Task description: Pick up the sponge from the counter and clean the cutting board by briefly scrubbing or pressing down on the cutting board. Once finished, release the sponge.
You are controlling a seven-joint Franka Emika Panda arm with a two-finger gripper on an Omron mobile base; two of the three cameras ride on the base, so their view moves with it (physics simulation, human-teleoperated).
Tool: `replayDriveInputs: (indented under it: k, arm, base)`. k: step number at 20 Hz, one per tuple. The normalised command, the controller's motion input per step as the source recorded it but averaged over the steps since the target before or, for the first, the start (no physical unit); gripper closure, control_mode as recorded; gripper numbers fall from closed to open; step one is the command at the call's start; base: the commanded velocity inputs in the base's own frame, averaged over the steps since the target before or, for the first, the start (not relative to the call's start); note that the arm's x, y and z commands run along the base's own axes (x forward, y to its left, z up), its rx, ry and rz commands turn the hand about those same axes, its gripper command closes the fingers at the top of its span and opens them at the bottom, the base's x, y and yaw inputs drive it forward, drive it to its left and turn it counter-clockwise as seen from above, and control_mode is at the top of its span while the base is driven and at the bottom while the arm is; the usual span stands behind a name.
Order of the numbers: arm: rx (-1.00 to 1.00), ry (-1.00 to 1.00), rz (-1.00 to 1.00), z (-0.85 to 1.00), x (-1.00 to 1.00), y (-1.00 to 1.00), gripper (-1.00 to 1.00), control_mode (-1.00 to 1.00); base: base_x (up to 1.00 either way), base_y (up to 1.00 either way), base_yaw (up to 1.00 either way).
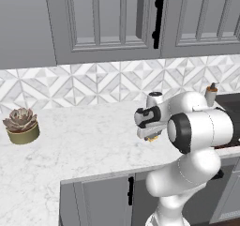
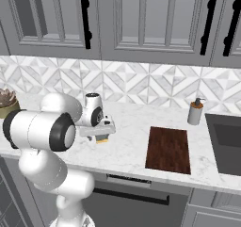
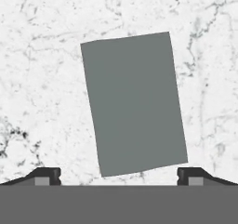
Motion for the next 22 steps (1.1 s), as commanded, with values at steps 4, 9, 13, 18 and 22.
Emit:
replayDriveInputs:
  k: [4, 9, 13, 18, 22]
  arm:
    - [0.00, -0.05, 0.00, -0.15, 0.00, 0.00, -1.00, -1.00]
    - [0.00, -0.08, 0.00, -0.08, 0.00, -0.04, -1.00, -1.00]
    - [0.00, -0.03, 0.00, 0.00, 0.07, 0.00, -1.00, -1.00]
    - [0.02, 0.00, 0.00, 0.09, 0.12, -0.01, -1.00, -1.00]
    - [0.02, 0.01, 0.00, 0.22, 0.18, 0.00, -1.00, -1.00]
  base:
    - [0.00, 0.00, 0.00]
    - [0.00, 0.00, 0.00]
    - [0.00, 0.00, 0.00]
    - [0.00, 0.00, 0.00]
    - [0.00, 0.00, 0.00]
